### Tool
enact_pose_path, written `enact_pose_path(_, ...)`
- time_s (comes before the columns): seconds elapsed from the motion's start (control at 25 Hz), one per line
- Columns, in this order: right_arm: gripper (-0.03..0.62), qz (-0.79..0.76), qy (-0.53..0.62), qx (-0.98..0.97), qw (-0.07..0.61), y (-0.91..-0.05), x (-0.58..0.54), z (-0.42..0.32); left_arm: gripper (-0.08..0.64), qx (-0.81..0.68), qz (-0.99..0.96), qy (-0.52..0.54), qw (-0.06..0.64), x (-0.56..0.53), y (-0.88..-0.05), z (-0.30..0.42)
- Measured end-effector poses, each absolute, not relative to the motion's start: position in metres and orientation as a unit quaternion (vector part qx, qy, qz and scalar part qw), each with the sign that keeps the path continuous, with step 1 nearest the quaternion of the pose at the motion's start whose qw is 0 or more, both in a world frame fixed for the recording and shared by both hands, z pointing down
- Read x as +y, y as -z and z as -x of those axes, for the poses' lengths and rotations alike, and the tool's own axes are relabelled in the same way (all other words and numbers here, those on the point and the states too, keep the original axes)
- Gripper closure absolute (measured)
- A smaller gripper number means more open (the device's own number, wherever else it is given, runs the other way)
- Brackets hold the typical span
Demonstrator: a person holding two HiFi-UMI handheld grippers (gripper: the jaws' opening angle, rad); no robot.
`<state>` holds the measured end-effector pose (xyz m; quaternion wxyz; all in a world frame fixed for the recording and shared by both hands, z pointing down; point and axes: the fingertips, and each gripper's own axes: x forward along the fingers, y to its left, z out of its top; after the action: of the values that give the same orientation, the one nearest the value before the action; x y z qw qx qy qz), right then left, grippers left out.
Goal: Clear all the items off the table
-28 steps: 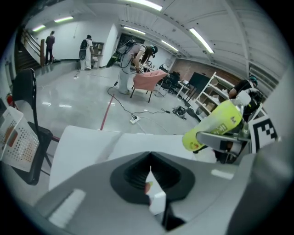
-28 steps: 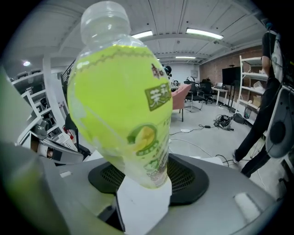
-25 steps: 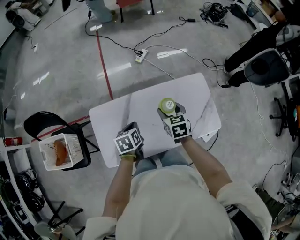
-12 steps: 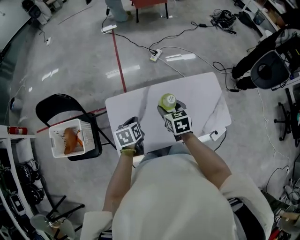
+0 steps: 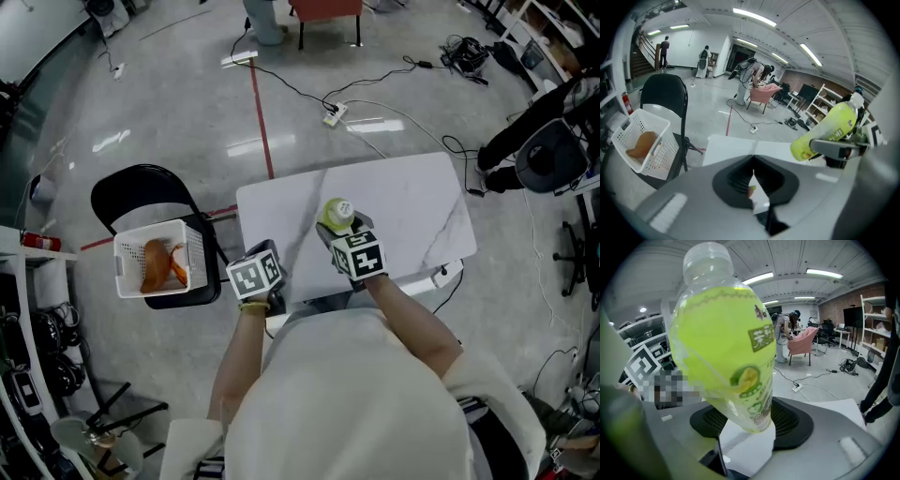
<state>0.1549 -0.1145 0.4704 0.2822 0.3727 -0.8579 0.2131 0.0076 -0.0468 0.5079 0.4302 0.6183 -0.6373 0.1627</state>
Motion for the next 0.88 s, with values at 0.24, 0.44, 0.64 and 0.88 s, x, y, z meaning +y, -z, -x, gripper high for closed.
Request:
enact_pose_path(0.24,0.316,-0.347,-0.205,-0.867,0.293,-0.468,-0.096,-0.131,0.552,-0.652,-0.602,-0.146,0.437,-0.030,-0.506,0.015)
enact_pose_path(0.44,0.316,-0.317,-0.195,-0.879,0.298,-0.465,-0.090,-0.124,0.551,-0.671,-0.584,-0.128,0.439,-0.021,-0.502,0.021)
enact_pose_path(0.64,0.314,-0.271,-0.157,-0.898,0.310,-0.462,-0.092,-0.120,0.551,-0.696,-0.559,-0.105,0.438,-0.016,-0.499,0.019)
enact_pose_path(0.88,0.314,-0.213,-0.132,-0.914,0.319,-0.457,-0.098,-0.106,0.551,-0.728,-0.520,-0.074,0.441,-0.009,-0.492,0.019)
